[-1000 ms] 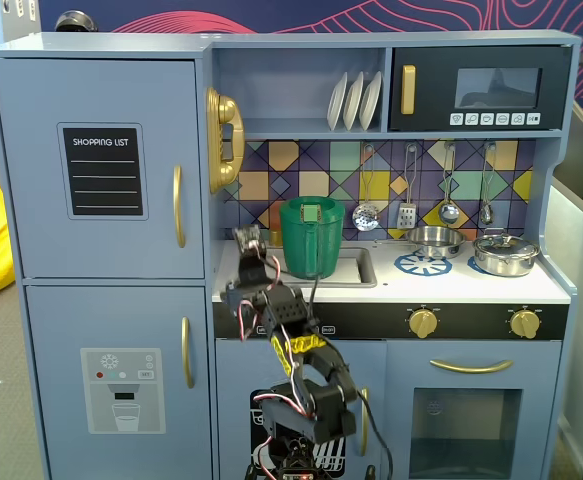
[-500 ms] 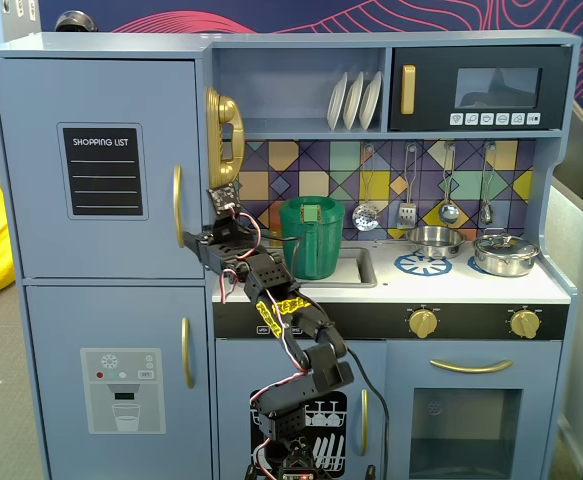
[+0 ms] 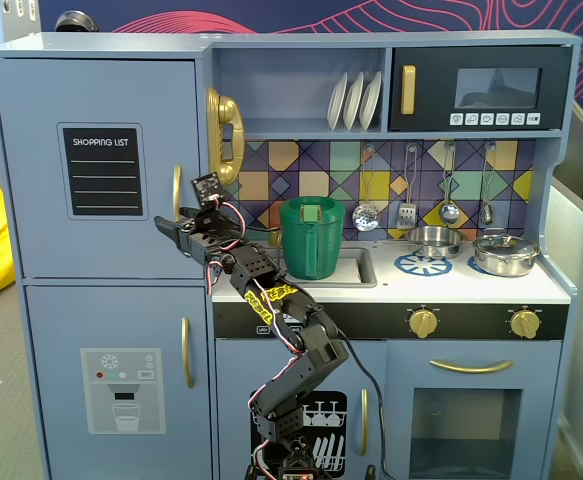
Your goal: Open the left cabinet door
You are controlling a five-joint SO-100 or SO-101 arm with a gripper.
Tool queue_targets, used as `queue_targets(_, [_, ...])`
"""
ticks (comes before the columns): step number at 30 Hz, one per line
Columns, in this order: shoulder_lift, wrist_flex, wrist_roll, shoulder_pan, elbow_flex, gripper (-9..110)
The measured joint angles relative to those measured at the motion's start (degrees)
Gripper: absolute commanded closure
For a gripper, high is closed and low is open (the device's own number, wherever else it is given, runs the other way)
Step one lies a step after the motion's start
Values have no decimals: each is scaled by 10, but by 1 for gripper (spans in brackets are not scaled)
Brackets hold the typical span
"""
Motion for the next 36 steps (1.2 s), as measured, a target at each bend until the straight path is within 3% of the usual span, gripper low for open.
queue_targets(12, [43,-40,-102,-114,41,91])
queue_targets(22, [205,-56,-117,-110,171,91])
queue_targets(31, [381,26,-47,18,229,93])
queue_targets(36, [380,66,-11,103,229,93])
